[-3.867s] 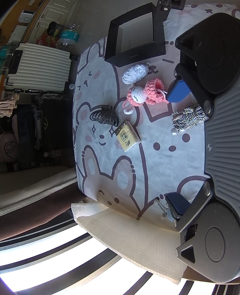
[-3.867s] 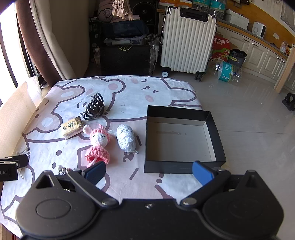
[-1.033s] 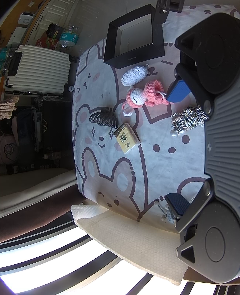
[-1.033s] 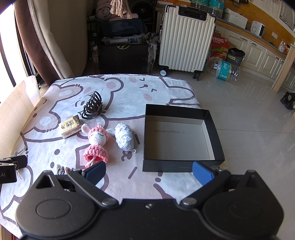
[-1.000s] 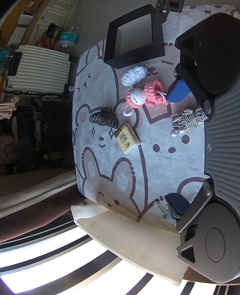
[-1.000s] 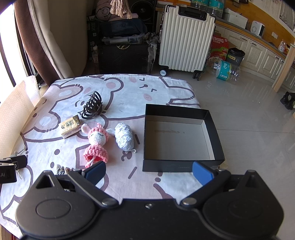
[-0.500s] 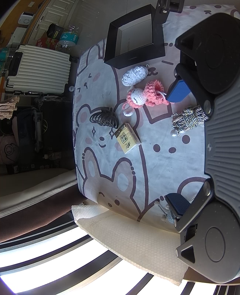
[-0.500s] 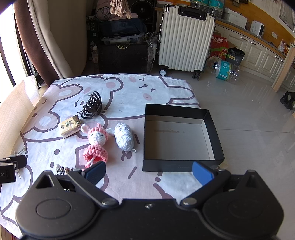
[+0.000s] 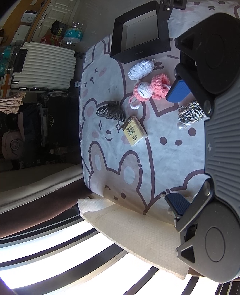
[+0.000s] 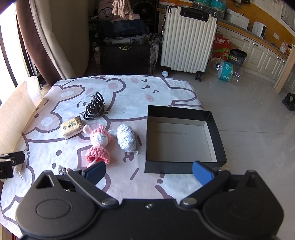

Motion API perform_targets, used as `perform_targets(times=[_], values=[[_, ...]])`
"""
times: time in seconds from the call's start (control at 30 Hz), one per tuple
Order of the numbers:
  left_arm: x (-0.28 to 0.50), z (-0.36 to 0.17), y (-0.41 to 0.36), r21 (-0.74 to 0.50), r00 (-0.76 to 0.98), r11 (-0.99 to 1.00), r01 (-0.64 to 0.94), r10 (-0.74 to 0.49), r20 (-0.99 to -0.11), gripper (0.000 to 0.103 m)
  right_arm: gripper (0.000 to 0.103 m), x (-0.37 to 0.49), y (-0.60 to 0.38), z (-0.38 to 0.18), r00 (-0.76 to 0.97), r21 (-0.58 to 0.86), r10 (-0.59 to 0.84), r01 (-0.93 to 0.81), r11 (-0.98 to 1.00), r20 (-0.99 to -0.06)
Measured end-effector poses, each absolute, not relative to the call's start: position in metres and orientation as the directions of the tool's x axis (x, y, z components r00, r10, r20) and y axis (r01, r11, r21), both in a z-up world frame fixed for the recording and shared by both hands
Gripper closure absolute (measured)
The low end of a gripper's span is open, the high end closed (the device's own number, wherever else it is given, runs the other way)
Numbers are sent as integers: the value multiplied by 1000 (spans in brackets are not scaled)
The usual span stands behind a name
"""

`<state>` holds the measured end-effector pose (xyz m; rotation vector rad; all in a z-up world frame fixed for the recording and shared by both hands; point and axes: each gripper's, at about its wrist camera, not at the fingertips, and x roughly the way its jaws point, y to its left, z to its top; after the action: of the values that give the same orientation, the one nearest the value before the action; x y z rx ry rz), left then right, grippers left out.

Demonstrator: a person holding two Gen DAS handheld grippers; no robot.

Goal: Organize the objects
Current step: 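Reach the left tool to the blue-grey crocheted ball while the right tool reaches the twisted rope keychain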

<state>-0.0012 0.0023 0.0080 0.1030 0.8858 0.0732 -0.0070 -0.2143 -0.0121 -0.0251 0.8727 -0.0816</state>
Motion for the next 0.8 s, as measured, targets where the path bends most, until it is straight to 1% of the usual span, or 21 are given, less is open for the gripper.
perform_targets(times=[0.17,0.33,0.43,0.53,0.7,0.8], values=[[-1,17,17,118,660,992,-45,119,-741,0,1,-1,-205,-9,647,-50,-55,26,998,-761],[2,24,30,191,695,979,-68,184,-695,0,1,8,-195,-3,656,-25,-9,-15,1000,-755],[8,28,46,177,699,981,-83,183,-691,0,1,14,-186,2,668,-36,3,-45,998,-744],[13,28,62,196,706,975,-100,209,-677,0,1,19,-175,8,676,-46,22,-83,996,-736],[22,26,91,229,710,965,-126,249,-659,0,1,37,-159,15,671,-9,71,-115,993,-738],[28,21,109,245,705,960,-139,269,-656,0,1,46,-146,14,671,-13,83,-137,990,-736]])
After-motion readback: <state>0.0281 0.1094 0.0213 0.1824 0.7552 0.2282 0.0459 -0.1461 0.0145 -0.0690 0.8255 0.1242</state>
